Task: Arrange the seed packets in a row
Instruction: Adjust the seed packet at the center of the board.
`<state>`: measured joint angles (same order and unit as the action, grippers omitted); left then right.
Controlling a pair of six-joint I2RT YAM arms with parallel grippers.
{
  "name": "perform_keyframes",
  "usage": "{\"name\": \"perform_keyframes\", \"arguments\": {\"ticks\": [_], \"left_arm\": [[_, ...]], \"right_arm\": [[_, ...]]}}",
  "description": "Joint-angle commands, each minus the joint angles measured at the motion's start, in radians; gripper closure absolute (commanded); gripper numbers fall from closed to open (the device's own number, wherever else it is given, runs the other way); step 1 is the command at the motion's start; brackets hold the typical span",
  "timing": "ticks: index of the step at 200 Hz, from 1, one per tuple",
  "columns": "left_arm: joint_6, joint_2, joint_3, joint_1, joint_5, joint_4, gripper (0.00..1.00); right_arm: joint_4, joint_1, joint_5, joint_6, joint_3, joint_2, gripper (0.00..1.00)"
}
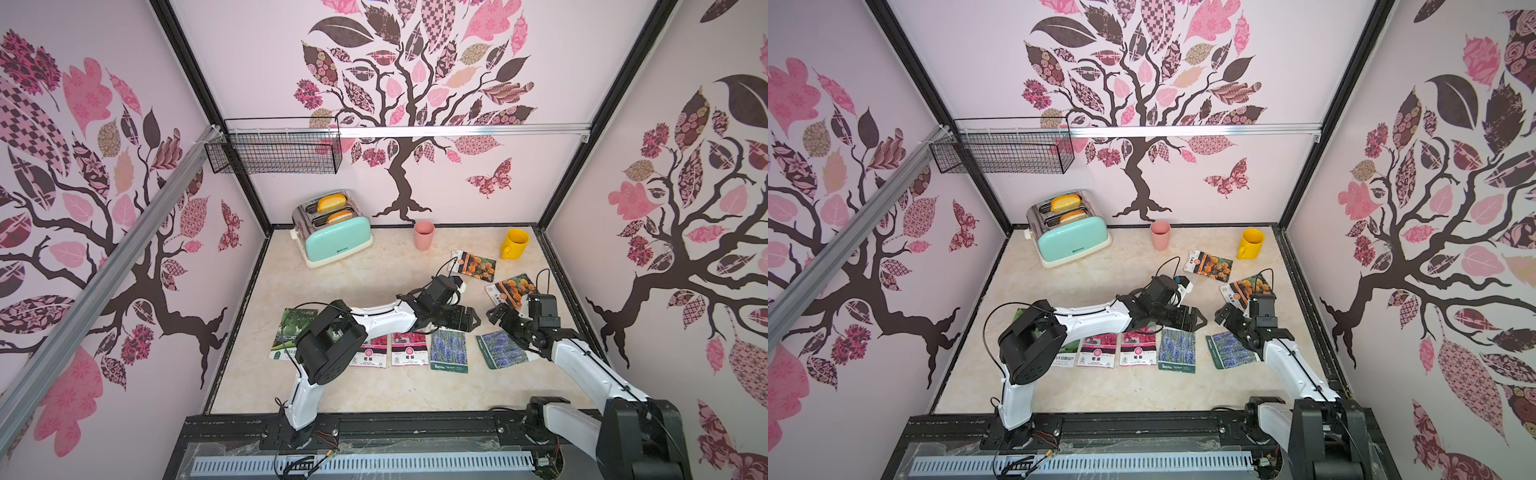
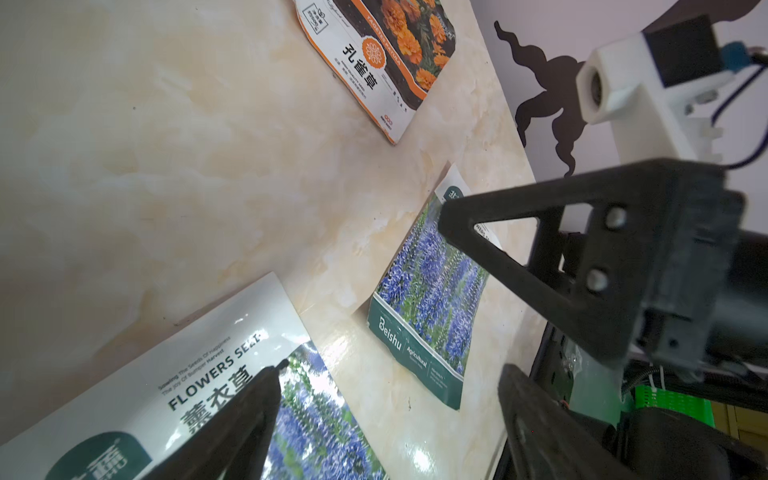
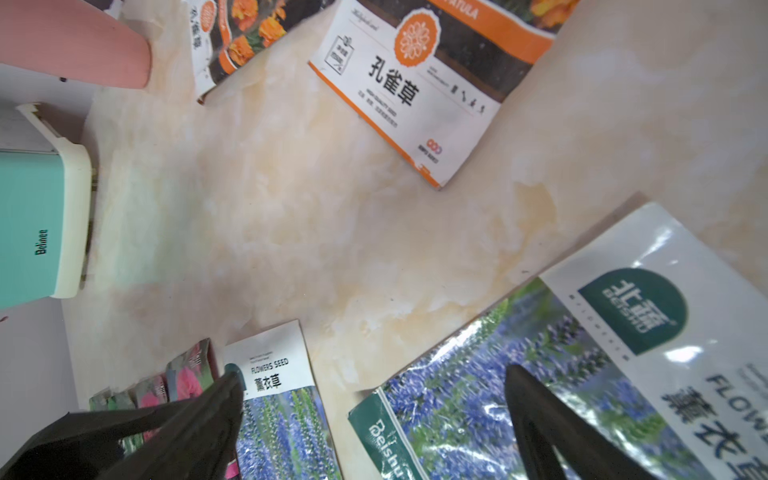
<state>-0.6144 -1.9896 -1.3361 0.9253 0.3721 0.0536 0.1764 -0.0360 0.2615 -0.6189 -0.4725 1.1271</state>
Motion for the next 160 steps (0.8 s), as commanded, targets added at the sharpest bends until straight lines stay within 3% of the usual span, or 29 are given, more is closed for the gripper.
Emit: {"name": "perform_keyframes", "arguments": {"ticks": [1,32,83,135,160], "left_arm": [[0.067,0.062,0.026,-0.002,0.036,0.004,0.15],[0.097,0.106,0.054,-0.03,0.062,0.049,0.15],[0.114,0.132,0.078,-0.066,0.098,0.07,0.15],[0.121,0.072,0.037,-0.065,0.129,0.069,0.16],[0.151,0.02,-0.026,-0.049,0.13,0.106,0.16]], "right_arm": [[-0.032,-0.006,-0.001,0.031,-0.007,0.071,0.0],[-0.039,0.031,0.046,0.096,-0.041,0.206,0.0],[0.068,0.165,0.005,0.252,-0.182,0.347,0.0],[0.126,0.166,-0.169,0.232,-0.244,0.066,0.0],[0.121,0.122,-0.146,0.155,-0.248,-0.062,0.01]]}}
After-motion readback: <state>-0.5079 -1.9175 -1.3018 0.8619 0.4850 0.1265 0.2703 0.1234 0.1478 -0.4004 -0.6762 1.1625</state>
